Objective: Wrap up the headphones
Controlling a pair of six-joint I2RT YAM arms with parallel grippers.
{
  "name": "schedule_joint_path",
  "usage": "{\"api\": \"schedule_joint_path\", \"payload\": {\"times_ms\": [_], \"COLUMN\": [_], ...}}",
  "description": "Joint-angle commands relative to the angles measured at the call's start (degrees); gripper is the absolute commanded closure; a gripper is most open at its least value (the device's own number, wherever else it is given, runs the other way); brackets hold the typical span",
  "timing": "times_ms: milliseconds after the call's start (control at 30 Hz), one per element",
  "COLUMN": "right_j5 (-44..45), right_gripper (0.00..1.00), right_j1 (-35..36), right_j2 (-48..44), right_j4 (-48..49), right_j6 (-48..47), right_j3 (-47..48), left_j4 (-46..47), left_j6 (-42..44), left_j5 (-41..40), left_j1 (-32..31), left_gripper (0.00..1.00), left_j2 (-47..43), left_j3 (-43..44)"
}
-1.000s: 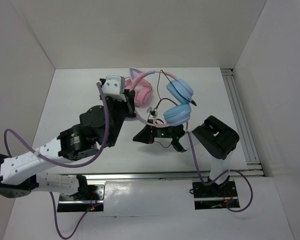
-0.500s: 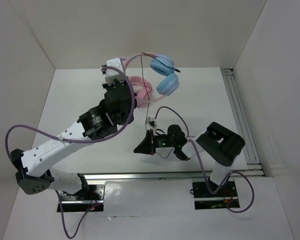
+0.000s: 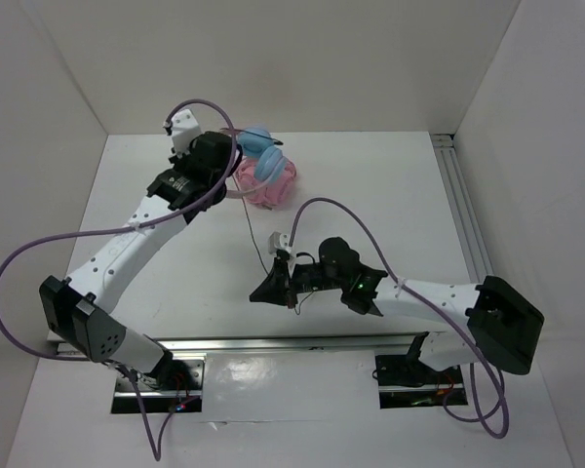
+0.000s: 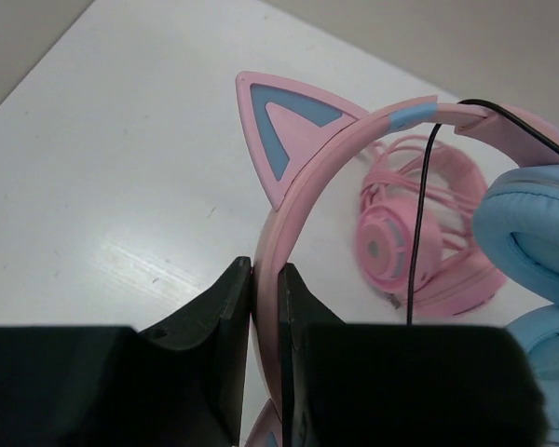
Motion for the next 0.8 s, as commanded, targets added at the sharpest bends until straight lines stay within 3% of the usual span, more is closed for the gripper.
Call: {"api": "schedule_joint_path", "payload": {"times_ms": [0,167,267,367,567,767], "right_j5": [7.4,18.2,26.4,34.7,45.0,60.2], "right_gripper": [1.0,1.0,1.0,1.0,1.0,1.0], "right_j1": [1.1,3.8,5.4,6.0,6.6,7.1], "right_j2": [-4.2,-7.8,-11.4,-13.2,-16.2,-15.7], "right_j4": [-15.3,-29.4,-35.4,-40.5,-39.9,-41.4], "right_j6": [-8.0,-13.1,-16.5,-20.0,-22.6,-25.3], "right_j3": [4.5,10.4,12.9,16.3,18.0,20.8], "left_j4": [1.4,1.4,-7.8,-9.6,-3.7,-1.6], "left_j6": [-4.7,0.7,-0.9,-0.1,0.6,3.1], "left_j5": [4.8,7.8,7.3,10.1,10.6,17.7], "left_j1": [2.8,5.4,6.0,6.0,0.3,-9.6], "left_gripper": [1.0,1.0,1.0,1.0,1.0,1.0], "left_j2": [-1.1,2.2,7.5,8.4,3.9,-1.9], "left_j3": [-0.1,-1.3,0.5,-2.9,-15.3,-22.9]}}
